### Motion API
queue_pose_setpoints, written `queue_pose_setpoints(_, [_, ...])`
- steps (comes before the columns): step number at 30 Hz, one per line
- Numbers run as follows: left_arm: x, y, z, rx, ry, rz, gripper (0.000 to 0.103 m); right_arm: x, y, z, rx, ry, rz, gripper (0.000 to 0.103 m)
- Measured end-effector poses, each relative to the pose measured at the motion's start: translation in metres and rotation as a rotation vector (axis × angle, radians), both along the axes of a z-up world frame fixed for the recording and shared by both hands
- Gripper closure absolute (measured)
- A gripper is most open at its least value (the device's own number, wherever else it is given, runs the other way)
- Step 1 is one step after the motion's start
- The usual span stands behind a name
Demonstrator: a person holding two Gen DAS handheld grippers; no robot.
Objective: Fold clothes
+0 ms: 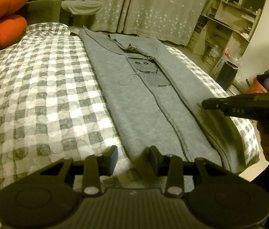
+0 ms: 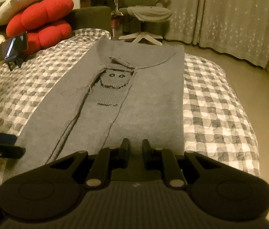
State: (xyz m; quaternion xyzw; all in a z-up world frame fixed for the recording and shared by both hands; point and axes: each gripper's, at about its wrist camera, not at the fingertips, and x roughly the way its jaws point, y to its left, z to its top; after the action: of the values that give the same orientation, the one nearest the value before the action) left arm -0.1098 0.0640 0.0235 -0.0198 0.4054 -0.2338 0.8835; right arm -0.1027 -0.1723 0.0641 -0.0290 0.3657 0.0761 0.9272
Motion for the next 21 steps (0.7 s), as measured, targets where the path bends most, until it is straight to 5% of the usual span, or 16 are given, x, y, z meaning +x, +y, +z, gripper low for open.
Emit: queue_pose_setpoints(21, [-0.0008,-0.0066,-0.0025,0.026,-0.021,-0.011,0.064,-0.0047,-0.0028,-0.004,0.002,0.017,-0.005,0.088])
